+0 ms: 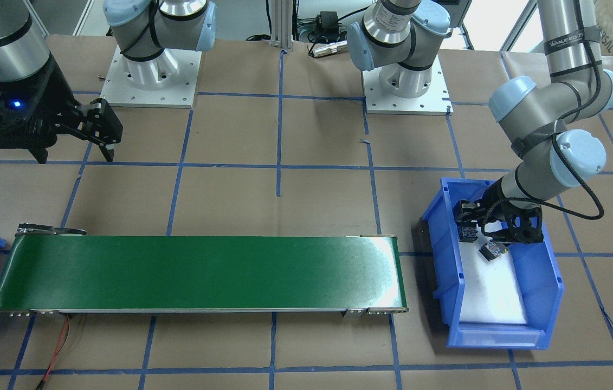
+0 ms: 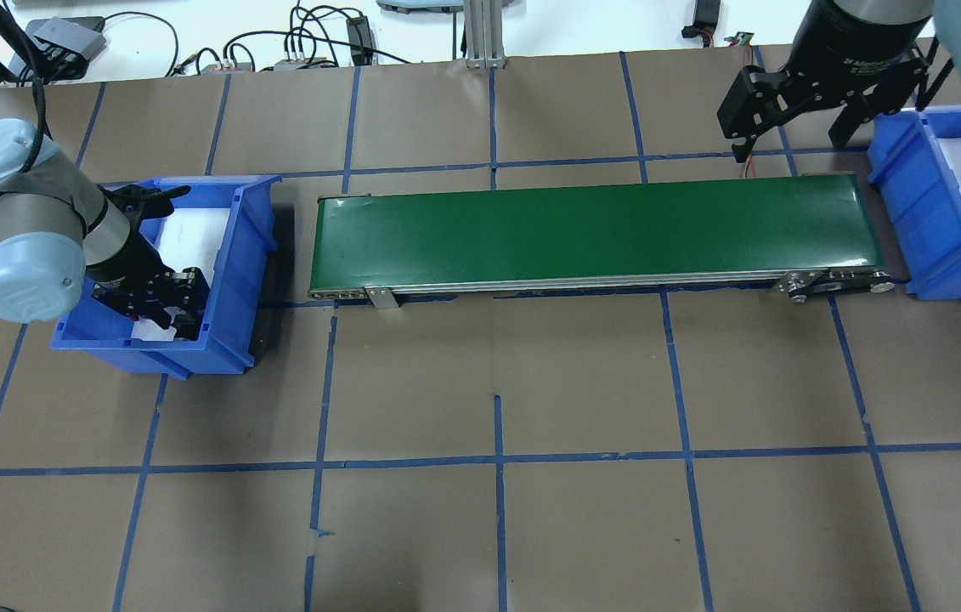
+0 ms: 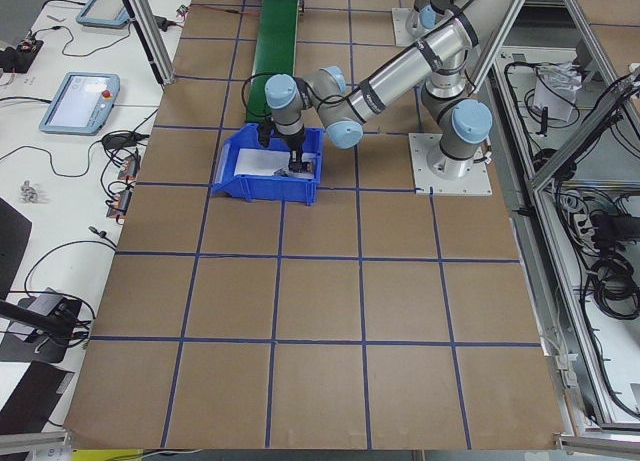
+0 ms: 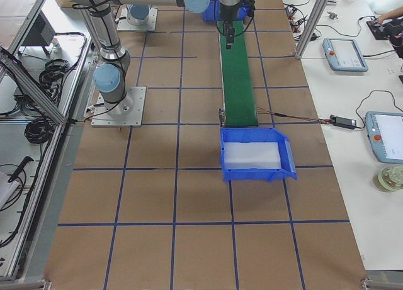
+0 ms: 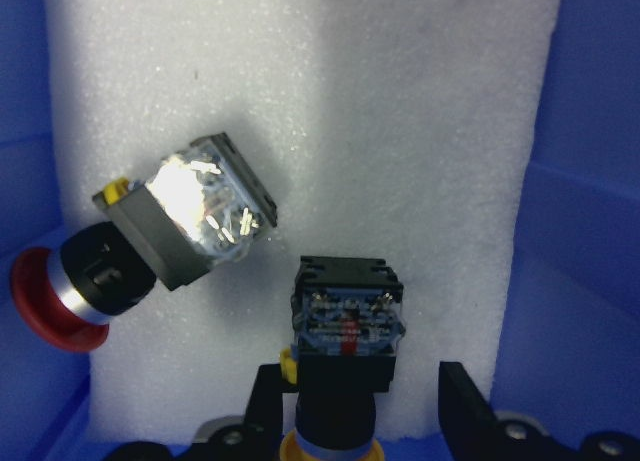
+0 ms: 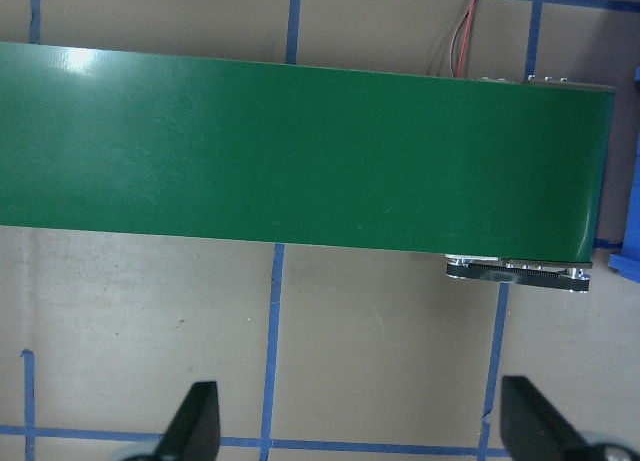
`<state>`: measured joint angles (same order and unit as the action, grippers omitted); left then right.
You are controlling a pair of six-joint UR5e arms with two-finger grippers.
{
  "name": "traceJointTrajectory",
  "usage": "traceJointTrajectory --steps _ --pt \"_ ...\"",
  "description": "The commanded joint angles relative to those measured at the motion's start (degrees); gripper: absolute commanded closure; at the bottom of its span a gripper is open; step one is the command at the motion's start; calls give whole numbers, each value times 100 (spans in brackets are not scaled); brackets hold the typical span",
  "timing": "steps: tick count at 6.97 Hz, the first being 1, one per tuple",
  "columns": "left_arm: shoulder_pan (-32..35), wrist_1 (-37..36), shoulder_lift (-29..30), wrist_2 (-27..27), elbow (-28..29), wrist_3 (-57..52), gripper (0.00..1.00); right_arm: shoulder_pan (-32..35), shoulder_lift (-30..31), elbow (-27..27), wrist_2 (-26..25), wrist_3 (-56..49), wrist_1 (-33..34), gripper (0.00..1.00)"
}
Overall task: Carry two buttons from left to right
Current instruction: 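Close the left gripper on the yellow-capped button switch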
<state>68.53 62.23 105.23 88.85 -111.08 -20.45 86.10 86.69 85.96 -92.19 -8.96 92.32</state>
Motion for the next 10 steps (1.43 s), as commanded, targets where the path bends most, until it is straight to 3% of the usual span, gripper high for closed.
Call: traceJointTrajectory --steps 1,5,6,8,10 --pt "-24 -35 33 1 -2 -12 38 12 23 -1 -9 0 32 0" --pt "-33 -193 130 1 -2 -47 38 12 50 -1 -9 8 32 0" --pt "-24 -202 130 1 -2 -21 50 12 93 8 -9 8 32 0" --pt "-24 -202 121 9 7 49 85 12 94 8 -9 8 41 0" --pt "-15 -150 -97 53 103 67 90 12 85 26 -9 8 32 0"
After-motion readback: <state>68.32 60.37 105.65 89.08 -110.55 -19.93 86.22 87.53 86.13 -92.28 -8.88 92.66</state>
